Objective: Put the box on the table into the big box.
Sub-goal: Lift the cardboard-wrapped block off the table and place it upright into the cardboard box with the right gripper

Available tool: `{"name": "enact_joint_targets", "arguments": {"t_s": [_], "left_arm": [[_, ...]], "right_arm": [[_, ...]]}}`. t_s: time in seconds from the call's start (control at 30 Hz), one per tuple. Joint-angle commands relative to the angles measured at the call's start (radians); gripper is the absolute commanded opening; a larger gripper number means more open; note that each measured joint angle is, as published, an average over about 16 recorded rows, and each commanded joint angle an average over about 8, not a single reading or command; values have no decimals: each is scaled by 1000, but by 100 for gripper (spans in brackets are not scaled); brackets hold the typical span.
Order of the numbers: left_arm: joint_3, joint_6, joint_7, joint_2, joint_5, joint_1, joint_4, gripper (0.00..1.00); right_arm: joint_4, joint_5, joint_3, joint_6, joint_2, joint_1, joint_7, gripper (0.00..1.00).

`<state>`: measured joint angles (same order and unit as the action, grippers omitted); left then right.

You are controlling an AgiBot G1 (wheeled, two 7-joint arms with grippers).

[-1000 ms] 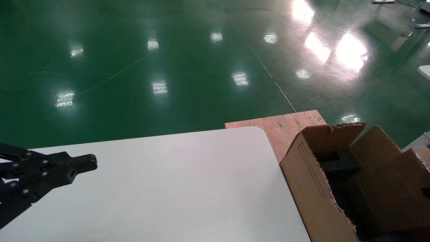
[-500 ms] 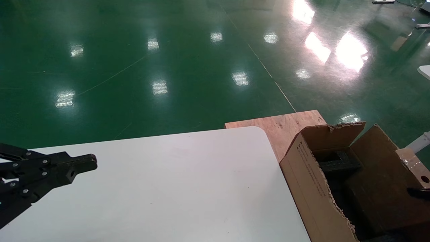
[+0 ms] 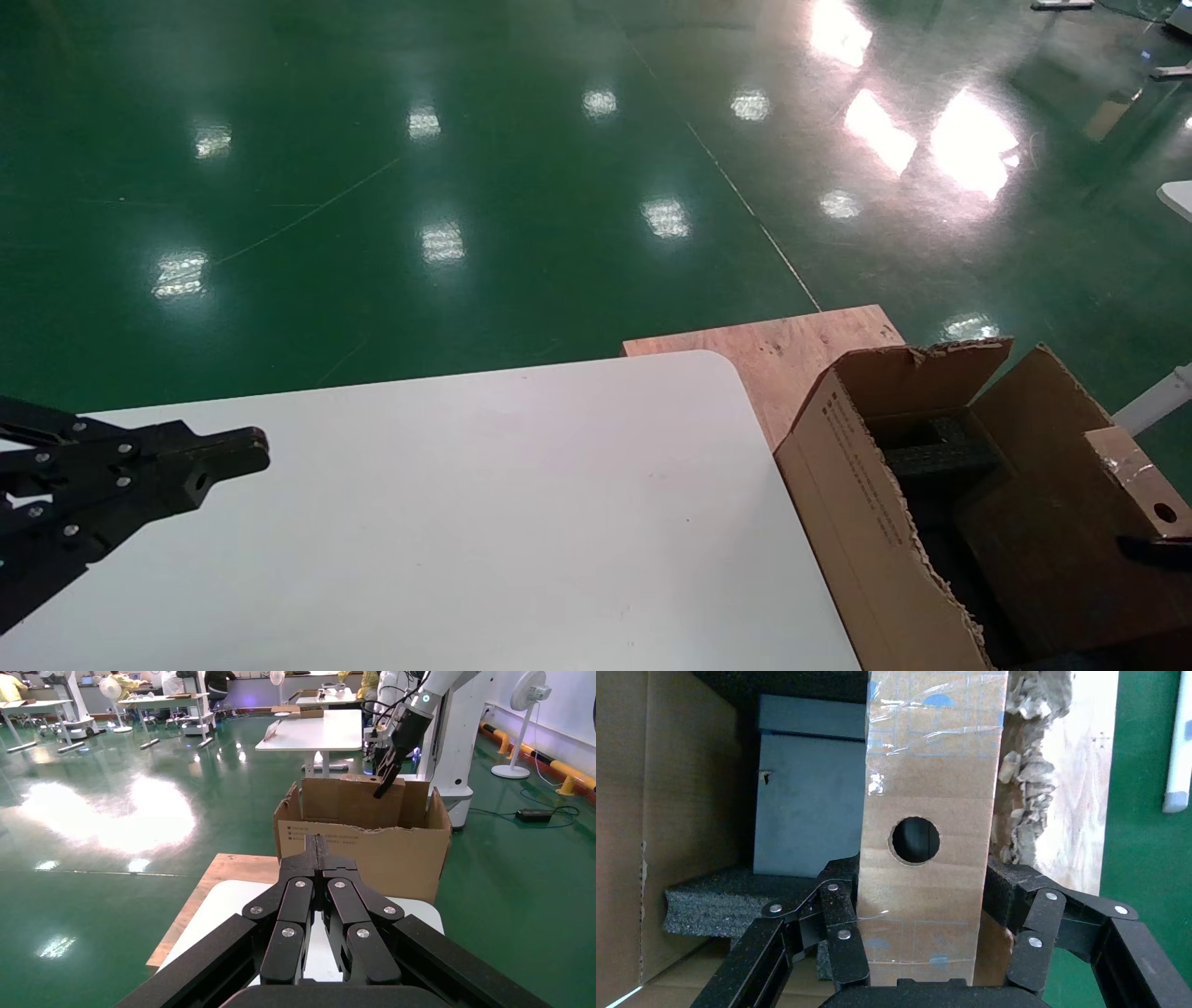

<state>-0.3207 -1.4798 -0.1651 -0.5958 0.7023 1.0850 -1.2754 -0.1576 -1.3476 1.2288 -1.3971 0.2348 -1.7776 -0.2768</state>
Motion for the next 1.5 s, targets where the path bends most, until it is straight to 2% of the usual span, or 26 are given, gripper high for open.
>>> {"name": "enact_joint_targets", "arguments": {"t_s": [0.03, 0.37, 0.4, 0.53, 0.57, 0.63, 0.67, 0.8, 0.83, 1.5], "left_arm": [[0, 0, 0, 0, 0, 0, 0, 0], [0, 0, 0, 0, 0, 0, 0, 0], [0, 0, 0, 0, 0, 0, 0, 4], [-1, 0, 0, 0, 0, 0, 0, 54], [-1, 0, 0, 0, 0, 0, 0, 66], [-1, 0, 0, 0, 0, 0, 0, 91], [-1, 0, 0, 0, 0, 0, 0, 100], [-1, 0, 0, 0, -1, 0, 0, 100], [-1, 0, 0, 0, -1, 0, 0, 100], [-1, 1, 0, 0, -1, 0, 0, 100]], "right_arm": [[14, 6, -1, 0, 6, 10, 7, 0], [56, 10, -1, 15, 31, 29, 27, 0], [59, 9, 0, 16, 33, 29, 28, 0], [69, 4, 3, 19, 41, 28, 30, 0], [71, 2, 4, 19, 43, 27, 30, 5], [75, -2, 7, 20, 46, 26, 29, 28], [77, -4, 8, 20, 47, 26, 28, 41], [83, -10, 12, 22, 53, 24, 25, 91], [83, -10, 12, 22, 53, 23, 25, 98], [81, -11, 12, 21, 51, 23, 26, 100]]}}
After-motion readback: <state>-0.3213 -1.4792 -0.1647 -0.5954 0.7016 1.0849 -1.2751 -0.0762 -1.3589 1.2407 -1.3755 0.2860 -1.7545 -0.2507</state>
